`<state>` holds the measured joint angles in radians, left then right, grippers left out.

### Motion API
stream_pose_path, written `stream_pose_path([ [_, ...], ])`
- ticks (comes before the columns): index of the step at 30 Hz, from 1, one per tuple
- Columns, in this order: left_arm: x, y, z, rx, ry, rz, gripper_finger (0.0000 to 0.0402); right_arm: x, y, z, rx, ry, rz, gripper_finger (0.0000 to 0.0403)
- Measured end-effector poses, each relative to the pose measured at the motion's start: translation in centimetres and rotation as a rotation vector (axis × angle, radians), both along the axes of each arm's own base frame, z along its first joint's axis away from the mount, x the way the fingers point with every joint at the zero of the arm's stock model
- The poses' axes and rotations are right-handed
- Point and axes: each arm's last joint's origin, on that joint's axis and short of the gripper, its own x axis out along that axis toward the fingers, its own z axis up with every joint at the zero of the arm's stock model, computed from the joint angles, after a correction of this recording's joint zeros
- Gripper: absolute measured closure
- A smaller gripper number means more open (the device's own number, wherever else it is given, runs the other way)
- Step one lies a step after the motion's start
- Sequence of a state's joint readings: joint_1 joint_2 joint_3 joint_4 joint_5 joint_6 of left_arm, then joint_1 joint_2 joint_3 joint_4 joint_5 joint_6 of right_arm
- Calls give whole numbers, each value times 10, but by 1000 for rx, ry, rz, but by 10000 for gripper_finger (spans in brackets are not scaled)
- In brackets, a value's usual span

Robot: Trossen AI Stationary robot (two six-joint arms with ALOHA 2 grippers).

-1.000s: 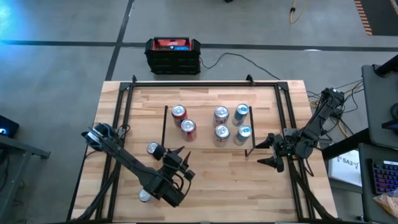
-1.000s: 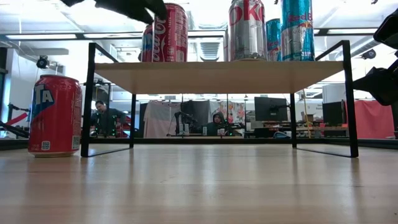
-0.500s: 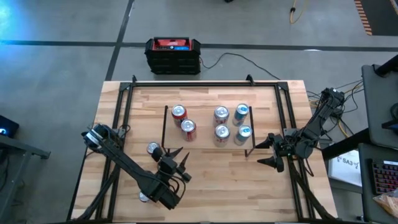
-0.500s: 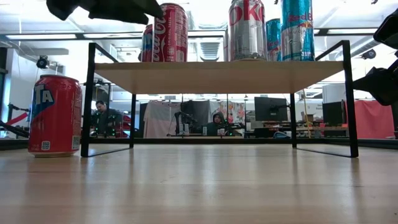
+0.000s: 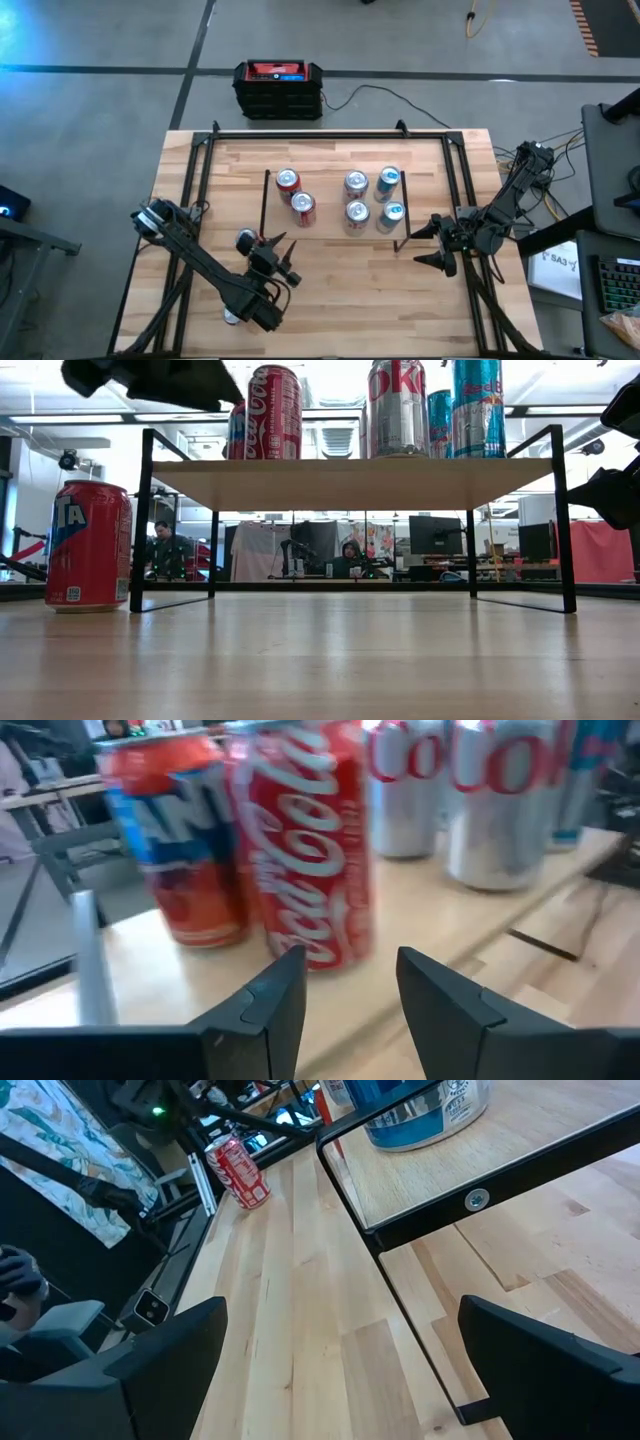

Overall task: Place canned beverage on shelf
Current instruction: Put the top red white soda can on the shelf

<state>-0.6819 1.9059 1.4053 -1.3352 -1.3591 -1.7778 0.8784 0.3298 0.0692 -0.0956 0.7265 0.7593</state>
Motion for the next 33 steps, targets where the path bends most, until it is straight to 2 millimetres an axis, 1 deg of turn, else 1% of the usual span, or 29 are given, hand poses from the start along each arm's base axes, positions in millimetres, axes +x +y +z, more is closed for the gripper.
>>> stream_pose_path([
  [2,-6,5,-1,13,-27,6,260,0,0,0,-1,0,0,19],
  [6,-18,13,-11,147,-110,-55,260,0,0,0,0,0,0,19],
  [7,-22,14,-15,158,-121,-64,260,0,0,0,0,0,0,19],
  [11,-33,21,-30,121,-173,-66,260,0,0,0,0,0,0,19],
  [15,-43,18,-37,125,-168,-97,260,0,0,0,0,0,0,19],
  [19,-46,13,-33,149,-142,-123,260,0,0,0,0,0,0,19],
  [21,-44,11,-27,160,-128,-124,260,0,0,0,0,0,0,19],
  [29,-24,-7,7,172,-99,-124,260,0,0,0,0,0,0,19],
  [33,-10,-18,20,99,-115,-109,260,0,0,0,0,0,0,19],
])
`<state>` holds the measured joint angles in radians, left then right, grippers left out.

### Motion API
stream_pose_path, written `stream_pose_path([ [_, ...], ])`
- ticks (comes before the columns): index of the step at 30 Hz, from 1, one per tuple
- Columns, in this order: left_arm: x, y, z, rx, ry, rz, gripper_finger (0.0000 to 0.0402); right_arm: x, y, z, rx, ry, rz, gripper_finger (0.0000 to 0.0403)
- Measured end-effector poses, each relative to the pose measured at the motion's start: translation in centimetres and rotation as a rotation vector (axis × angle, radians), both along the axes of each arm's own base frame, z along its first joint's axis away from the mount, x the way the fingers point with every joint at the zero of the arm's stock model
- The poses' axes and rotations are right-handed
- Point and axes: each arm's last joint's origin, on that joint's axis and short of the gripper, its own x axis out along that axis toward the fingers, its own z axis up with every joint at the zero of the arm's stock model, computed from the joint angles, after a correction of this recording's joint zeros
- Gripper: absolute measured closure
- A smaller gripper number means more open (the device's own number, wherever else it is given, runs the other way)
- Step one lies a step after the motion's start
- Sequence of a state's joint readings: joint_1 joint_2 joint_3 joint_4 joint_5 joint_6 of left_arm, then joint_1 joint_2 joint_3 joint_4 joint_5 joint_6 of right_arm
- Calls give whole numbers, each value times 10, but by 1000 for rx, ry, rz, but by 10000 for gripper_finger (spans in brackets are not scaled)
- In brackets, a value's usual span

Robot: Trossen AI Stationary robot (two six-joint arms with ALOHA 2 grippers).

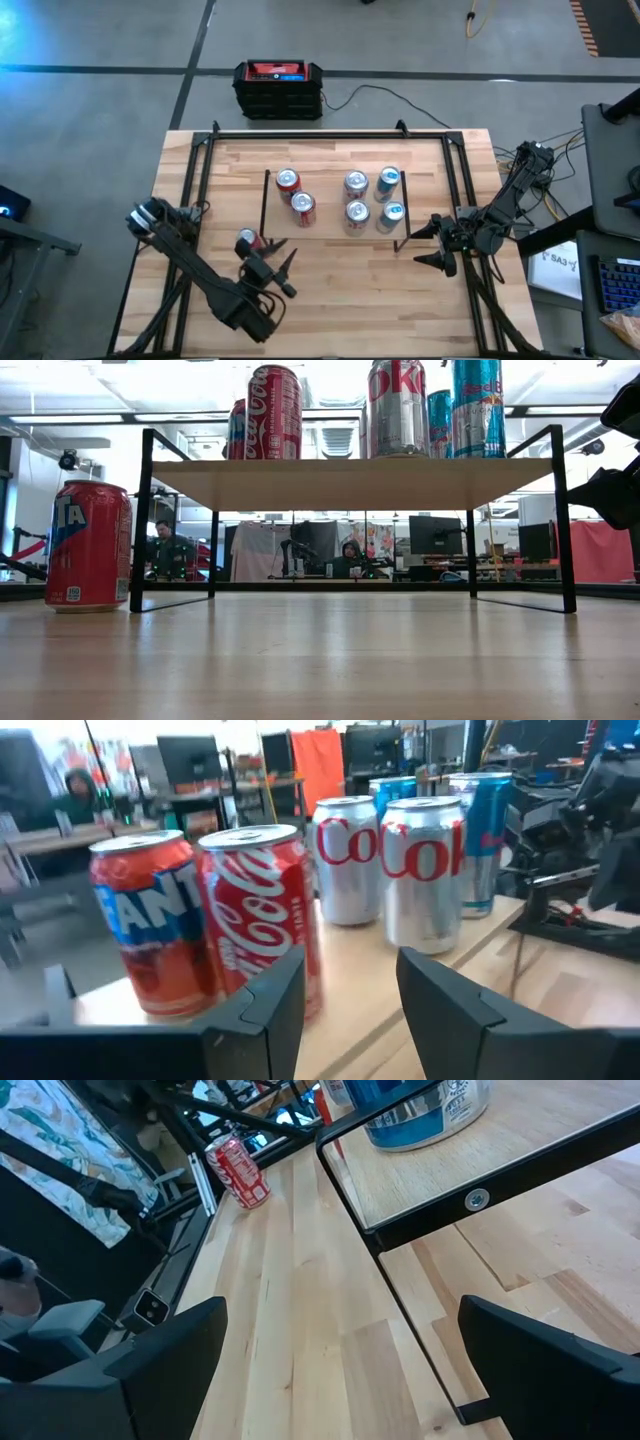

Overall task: Place canned beverage on shelf
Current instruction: Put the top red white soda can on the shelf

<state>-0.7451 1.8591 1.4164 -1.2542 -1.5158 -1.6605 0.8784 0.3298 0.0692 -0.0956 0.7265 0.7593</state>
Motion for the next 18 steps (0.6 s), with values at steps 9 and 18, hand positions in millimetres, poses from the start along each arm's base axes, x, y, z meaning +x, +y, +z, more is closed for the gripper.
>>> stream_pose_path([
  [9,22,23,12,-156,47,110,259,0,0,0,0,0,0,19],
  [18,23,29,11,-143,5,126,159,0,0,0,0,0,1,19],
])
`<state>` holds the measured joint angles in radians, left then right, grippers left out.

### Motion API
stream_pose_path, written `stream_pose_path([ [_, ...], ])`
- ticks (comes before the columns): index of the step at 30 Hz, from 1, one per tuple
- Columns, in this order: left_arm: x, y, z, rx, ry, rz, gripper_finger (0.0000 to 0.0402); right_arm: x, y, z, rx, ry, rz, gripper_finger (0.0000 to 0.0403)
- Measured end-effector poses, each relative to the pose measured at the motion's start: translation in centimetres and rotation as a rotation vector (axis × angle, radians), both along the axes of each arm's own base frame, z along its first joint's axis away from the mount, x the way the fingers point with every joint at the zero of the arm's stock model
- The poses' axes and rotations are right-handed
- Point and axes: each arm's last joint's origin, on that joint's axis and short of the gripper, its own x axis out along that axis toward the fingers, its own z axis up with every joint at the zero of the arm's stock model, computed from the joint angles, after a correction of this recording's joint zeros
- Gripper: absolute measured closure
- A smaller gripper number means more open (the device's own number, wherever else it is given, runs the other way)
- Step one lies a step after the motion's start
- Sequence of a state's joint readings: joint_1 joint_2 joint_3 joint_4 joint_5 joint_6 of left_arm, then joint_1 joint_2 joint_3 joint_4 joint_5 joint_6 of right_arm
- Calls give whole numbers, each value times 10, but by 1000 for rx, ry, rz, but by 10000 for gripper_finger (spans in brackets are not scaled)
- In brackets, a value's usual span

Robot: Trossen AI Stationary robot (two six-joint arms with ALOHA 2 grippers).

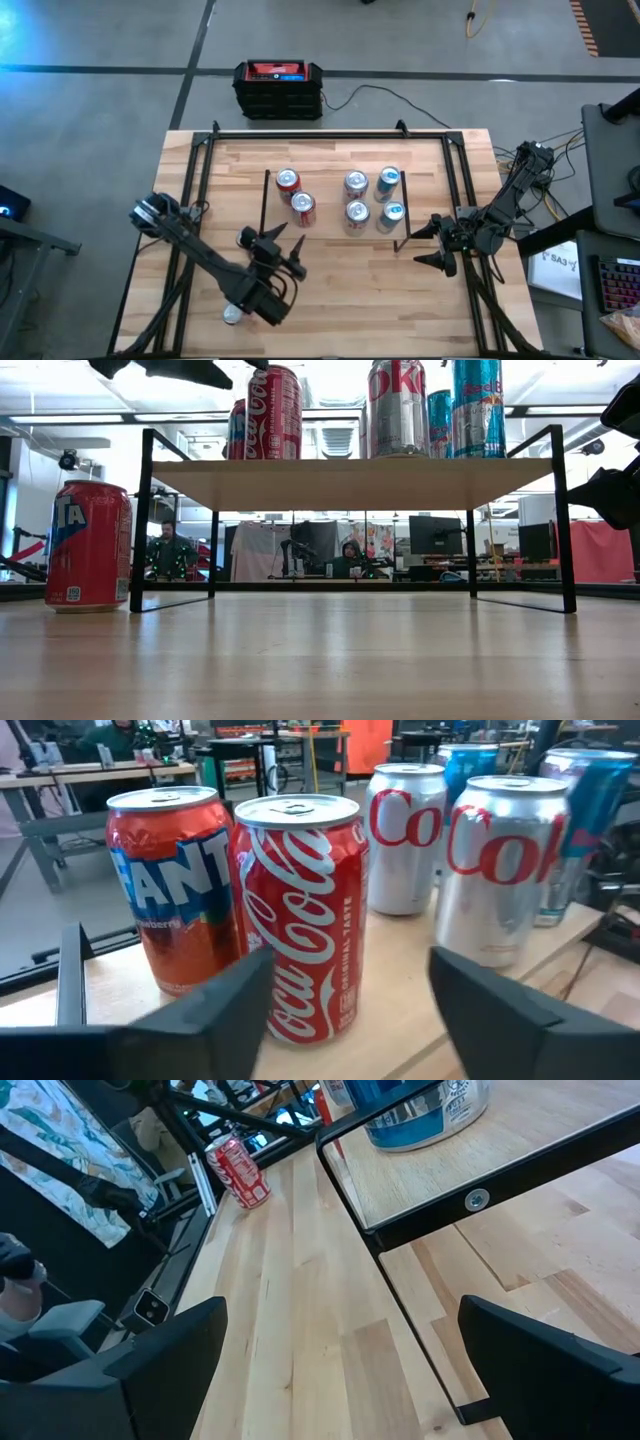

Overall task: Place canned beverage on shelf
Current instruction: Put the top red white soda can on the shelf

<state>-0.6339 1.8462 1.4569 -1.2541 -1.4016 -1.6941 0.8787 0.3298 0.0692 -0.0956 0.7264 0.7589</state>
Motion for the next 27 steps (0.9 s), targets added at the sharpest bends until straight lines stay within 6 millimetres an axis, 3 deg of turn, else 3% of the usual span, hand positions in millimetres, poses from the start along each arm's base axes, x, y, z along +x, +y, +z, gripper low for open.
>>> stream_pose_path([
  [6,-1,3,-6,14,11,6,36,0,0,0,0,0,0,19],
  [8,-3,4,-9,25,4,5,11,0,0,0,0,0,0,19],
  [19,-22,7,-41,128,-105,-35,15,0,0,0,0,0,0,19],
  [27,-23,5,-37,153,-79,-46,13,0,0,0,0,0,-1,19],
])
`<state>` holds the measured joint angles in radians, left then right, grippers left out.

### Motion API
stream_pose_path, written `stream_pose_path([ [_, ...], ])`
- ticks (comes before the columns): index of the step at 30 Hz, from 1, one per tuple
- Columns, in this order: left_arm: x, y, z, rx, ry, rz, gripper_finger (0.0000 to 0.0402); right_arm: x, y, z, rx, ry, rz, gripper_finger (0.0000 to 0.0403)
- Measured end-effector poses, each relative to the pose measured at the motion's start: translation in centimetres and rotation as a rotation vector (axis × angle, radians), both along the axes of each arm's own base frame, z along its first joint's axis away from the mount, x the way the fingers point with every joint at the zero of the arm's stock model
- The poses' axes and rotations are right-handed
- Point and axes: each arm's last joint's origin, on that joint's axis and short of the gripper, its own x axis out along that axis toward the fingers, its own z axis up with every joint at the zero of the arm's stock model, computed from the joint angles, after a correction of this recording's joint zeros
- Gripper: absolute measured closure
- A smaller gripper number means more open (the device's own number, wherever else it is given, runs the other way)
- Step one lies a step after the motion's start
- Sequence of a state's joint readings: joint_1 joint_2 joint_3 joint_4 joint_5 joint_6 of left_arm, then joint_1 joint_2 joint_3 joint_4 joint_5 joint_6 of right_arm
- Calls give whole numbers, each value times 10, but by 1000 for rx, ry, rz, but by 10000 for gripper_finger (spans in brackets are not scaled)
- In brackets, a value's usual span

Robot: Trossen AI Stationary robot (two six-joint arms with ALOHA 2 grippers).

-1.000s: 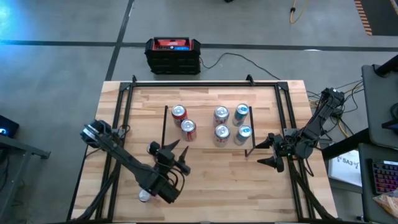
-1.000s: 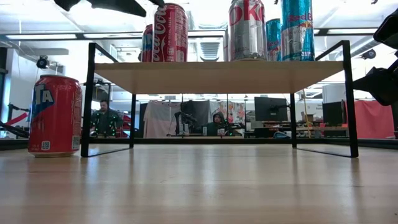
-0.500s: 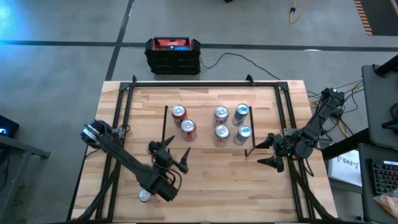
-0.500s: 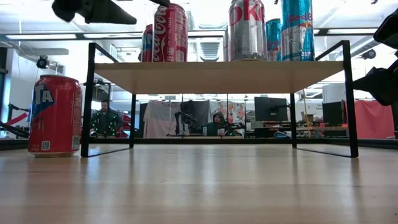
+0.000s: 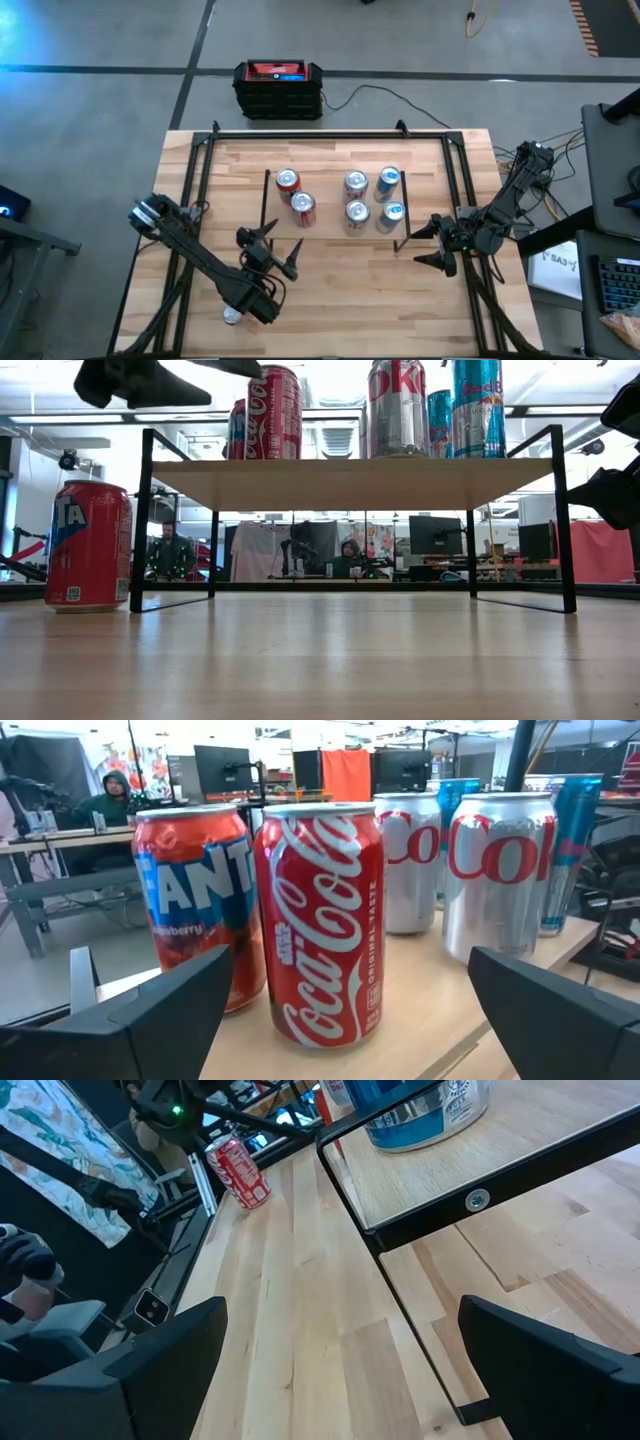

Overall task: Place canned beverage on shelf
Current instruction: Put the top red white soda can on the shelf

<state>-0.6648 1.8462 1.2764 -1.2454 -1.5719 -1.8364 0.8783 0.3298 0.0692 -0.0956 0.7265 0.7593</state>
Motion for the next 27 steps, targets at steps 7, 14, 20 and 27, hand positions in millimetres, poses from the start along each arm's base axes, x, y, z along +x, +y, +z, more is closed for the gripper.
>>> stream_pose_path([
  [7,11,6,5,-28,-37,35,13,0,0,0,0,0,0,19],
  [14,19,16,4,-42,-58,75,13,0,0,0,0,0,0,19],
  [20,24,23,4,-56,-80,103,13,0,0,0,0,0,0,19],
  [27,30,26,4,-64,-89,120,13,0,0,0,0,0,0,19],
])
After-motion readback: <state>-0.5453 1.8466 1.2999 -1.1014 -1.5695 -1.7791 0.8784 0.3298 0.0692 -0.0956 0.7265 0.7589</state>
